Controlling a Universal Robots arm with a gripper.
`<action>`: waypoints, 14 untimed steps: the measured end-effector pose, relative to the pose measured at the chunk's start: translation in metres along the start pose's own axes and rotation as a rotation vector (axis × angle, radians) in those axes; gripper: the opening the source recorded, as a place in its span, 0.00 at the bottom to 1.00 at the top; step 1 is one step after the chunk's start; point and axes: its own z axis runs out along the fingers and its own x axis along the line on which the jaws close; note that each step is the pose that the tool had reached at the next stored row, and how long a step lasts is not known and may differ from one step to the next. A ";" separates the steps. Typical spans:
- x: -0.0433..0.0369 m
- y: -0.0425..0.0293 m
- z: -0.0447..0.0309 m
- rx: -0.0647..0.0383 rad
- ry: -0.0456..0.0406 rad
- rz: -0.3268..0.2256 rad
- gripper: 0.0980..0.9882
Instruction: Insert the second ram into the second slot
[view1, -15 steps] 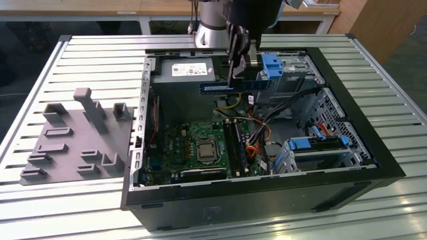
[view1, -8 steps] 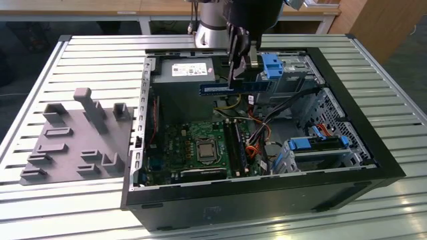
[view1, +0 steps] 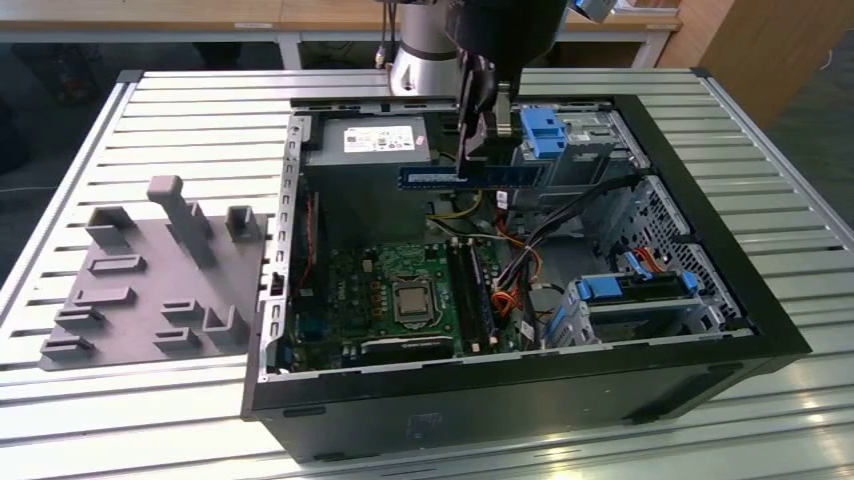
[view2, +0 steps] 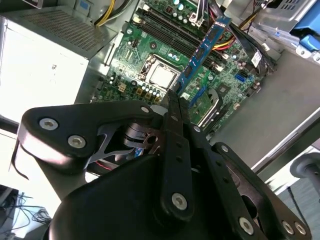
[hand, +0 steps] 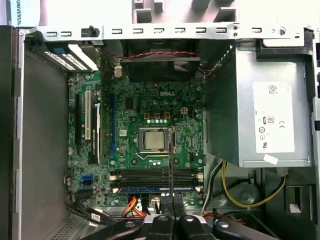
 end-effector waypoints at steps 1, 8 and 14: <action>0.0000 0.0000 0.0000 0.000 -0.0001 0.005 0.02; 0.0000 0.0000 0.0000 0.000 -0.0018 0.046 0.02; 0.0000 0.0000 0.0001 0.000 -0.0029 0.075 0.02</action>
